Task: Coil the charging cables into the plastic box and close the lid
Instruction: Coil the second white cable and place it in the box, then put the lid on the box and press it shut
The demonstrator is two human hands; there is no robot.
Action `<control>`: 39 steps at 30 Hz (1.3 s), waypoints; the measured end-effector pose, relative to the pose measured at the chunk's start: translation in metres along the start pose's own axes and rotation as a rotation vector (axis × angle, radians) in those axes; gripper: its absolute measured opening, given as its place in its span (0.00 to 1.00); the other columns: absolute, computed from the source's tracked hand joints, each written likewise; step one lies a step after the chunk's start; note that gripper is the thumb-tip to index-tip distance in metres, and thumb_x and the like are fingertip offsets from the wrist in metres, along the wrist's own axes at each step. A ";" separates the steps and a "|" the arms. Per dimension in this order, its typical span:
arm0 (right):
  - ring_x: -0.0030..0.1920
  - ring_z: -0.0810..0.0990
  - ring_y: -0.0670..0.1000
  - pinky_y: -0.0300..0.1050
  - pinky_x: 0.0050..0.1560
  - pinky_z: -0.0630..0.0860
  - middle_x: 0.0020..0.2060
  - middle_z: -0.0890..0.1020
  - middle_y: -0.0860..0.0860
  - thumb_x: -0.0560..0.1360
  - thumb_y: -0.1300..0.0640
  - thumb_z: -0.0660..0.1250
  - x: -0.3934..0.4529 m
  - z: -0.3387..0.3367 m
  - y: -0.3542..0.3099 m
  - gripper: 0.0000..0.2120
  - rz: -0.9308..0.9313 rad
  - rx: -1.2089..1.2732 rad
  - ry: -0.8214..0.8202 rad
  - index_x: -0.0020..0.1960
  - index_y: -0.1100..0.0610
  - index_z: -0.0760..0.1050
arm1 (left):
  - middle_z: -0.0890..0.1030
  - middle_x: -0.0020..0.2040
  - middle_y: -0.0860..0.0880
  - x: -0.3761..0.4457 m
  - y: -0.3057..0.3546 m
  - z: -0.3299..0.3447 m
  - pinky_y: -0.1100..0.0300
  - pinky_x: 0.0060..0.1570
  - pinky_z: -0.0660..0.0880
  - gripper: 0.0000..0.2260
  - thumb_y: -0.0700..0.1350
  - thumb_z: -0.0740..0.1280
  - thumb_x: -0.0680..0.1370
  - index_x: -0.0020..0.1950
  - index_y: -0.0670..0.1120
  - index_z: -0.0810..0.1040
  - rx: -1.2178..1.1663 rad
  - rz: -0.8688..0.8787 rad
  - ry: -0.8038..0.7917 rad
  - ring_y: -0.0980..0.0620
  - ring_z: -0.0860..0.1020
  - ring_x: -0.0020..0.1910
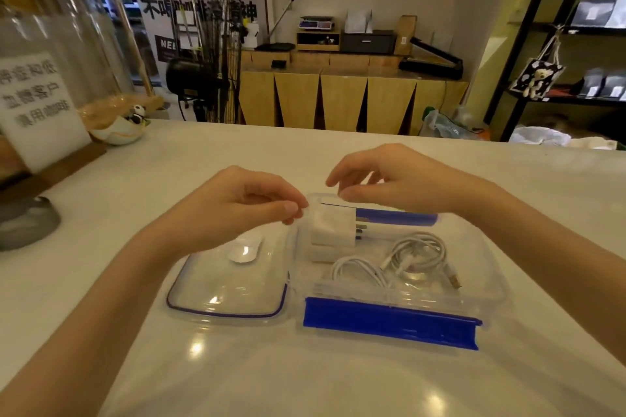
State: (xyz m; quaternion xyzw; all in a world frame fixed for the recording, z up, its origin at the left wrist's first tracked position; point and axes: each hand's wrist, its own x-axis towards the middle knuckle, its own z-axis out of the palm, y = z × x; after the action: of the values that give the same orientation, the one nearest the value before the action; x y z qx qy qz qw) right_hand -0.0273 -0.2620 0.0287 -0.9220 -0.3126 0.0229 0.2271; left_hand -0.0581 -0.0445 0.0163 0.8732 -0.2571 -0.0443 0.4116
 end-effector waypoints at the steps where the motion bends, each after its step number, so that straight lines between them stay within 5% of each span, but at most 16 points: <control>1: 0.48 0.77 0.40 0.30 0.44 0.74 0.47 0.79 0.44 0.75 0.55 0.62 0.012 0.001 -0.002 0.10 -0.004 0.018 0.005 0.55 0.48 0.75 | 0.83 0.42 0.59 -0.006 -0.007 -0.004 0.74 0.39 0.74 0.09 0.44 0.64 0.74 0.45 0.59 0.78 0.041 -0.040 0.063 0.63 0.79 0.45; 6: 0.50 0.75 0.47 0.34 0.46 0.69 0.53 0.79 0.50 0.77 0.57 0.60 0.076 0.024 0.000 0.11 -0.001 -0.053 -0.044 0.58 0.54 0.74 | 0.77 0.55 0.54 -0.036 -0.056 -0.007 0.66 0.43 0.69 0.12 0.49 0.66 0.73 0.56 0.52 0.76 0.255 -0.313 0.341 0.59 0.75 0.49; 11: 0.54 0.75 0.55 0.44 0.52 0.69 0.56 0.78 0.57 0.77 0.55 0.57 0.120 0.053 0.014 0.15 0.186 -0.206 -0.232 0.59 0.61 0.73 | 0.76 0.56 0.45 -0.051 -0.089 0.007 0.60 0.49 0.68 0.19 0.49 0.66 0.73 0.63 0.45 0.72 0.376 -0.598 0.415 0.50 0.73 0.50; 15: 0.46 0.78 0.55 0.44 0.43 0.74 0.50 0.81 0.59 0.75 0.58 0.61 0.134 0.057 0.022 0.13 0.239 -0.223 -0.273 0.55 0.64 0.76 | 0.77 0.46 0.47 -0.050 -0.098 0.008 0.62 0.46 0.66 0.16 0.43 0.66 0.73 0.61 0.42 0.74 0.366 -0.617 0.467 0.49 0.73 0.46; 20: 0.47 0.81 0.57 0.47 0.48 0.77 0.48 0.83 0.59 0.70 0.61 0.69 0.139 0.066 0.031 0.09 0.267 -0.220 -0.237 0.49 0.63 0.80 | 0.80 0.52 0.43 -0.044 -0.101 0.006 0.64 0.47 0.65 0.14 0.39 0.64 0.73 0.59 0.40 0.76 0.342 -0.616 0.509 0.48 0.74 0.48; 26: 0.32 0.80 0.51 0.38 0.34 0.78 0.41 0.80 0.58 0.75 0.62 0.64 0.131 0.046 0.028 0.08 0.328 0.119 0.031 0.50 0.64 0.76 | 0.80 0.44 0.44 -0.033 -0.073 -0.015 0.61 0.41 0.71 0.12 0.41 0.63 0.76 0.58 0.43 0.78 0.187 -0.436 0.716 0.48 0.78 0.40; 29: 0.33 0.82 0.51 0.38 0.35 0.79 0.40 0.79 0.57 0.75 0.61 0.63 0.120 0.028 0.025 0.09 0.274 0.225 0.266 0.53 0.64 0.76 | 0.78 0.52 0.46 -0.026 -0.052 -0.027 0.63 0.37 0.80 0.14 0.43 0.60 0.78 0.62 0.47 0.74 -0.074 -0.261 0.791 0.53 0.79 0.44; 33: 0.35 0.82 0.48 0.33 0.32 0.79 0.40 0.81 0.55 0.75 0.60 0.63 0.094 0.006 0.024 0.09 0.196 0.360 0.550 0.54 0.61 0.76 | 0.82 0.47 0.51 -0.015 -0.024 -0.033 0.62 0.40 0.81 0.13 0.45 0.61 0.77 0.61 0.52 0.73 -0.194 -0.026 0.806 0.56 0.82 0.45; 39: 0.46 0.82 0.54 0.49 0.49 0.80 0.43 0.83 0.56 0.75 0.65 0.60 0.030 -0.021 0.032 0.10 0.340 0.895 0.699 0.44 0.55 0.78 | 0.83 0.44 0.60 -0.005 0.013 -0.018 0.64 0.46 0.78 0.14 0.45 0.66 0.71 0.56 0.51 0.76 -0.204 0.262 0.605 0.56 0.82 0.47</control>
State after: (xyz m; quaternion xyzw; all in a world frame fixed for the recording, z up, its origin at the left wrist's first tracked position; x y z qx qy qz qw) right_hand 0.0188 -0.2756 0.0362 -0.7267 -0.0272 -0.1167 0.6764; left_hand -0.0620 -0.0364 0.0371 0.7607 -0.2276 0.2442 0.5567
